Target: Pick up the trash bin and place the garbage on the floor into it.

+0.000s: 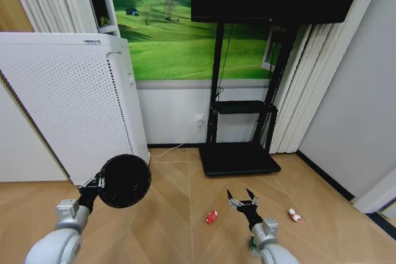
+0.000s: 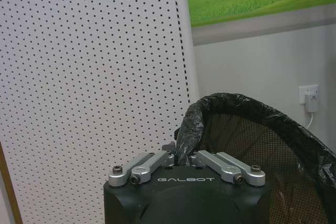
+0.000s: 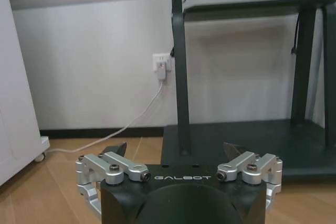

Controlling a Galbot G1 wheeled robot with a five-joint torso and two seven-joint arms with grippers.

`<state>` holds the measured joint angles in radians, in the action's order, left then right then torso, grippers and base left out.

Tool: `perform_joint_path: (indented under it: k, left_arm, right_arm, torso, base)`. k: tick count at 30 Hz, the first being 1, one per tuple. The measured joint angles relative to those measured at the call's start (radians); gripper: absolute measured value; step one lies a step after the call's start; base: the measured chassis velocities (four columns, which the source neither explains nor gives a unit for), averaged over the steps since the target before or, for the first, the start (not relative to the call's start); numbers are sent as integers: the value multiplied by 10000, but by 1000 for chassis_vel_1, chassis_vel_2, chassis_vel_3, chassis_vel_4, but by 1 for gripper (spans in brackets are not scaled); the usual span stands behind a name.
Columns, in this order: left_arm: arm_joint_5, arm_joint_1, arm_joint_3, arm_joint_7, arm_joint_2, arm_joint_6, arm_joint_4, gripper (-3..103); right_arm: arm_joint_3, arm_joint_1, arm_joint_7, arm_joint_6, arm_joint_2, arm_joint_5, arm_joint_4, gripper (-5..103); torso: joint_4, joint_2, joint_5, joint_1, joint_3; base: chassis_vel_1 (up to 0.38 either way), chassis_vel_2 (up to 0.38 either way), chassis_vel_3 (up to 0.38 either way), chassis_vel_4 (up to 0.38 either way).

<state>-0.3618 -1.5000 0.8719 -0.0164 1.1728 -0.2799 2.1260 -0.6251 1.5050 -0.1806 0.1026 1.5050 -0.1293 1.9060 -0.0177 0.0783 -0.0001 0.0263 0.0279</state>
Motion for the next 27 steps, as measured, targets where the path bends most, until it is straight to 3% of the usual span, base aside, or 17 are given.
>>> perform_joint_path:
  k: [4,15,27]
  left_arm:
    - [-317,-1,43,-58,-66,-76,110,7]
    - [-842,-84,76,-359,-205,-402,554,7]
    - [-812,-143,135,-358,-180,-415,548,7]
  right_arm:
    - [220,-202,84,354,-105,-171,-542,100]
    - [1854,-2405,1812,2983,-629,-1570,-4047,100]
    - [2545,-4067,3272,4008,126,-2309,-6094,100]
  torso:
    - [-2,0,3,0,0]
    - [1,-1,3,0,0]
    - [0,0,0,0,0]
  base:
    - [0,0,0,0]
    - [0,0,0,0]
    - [0,0,0,0]
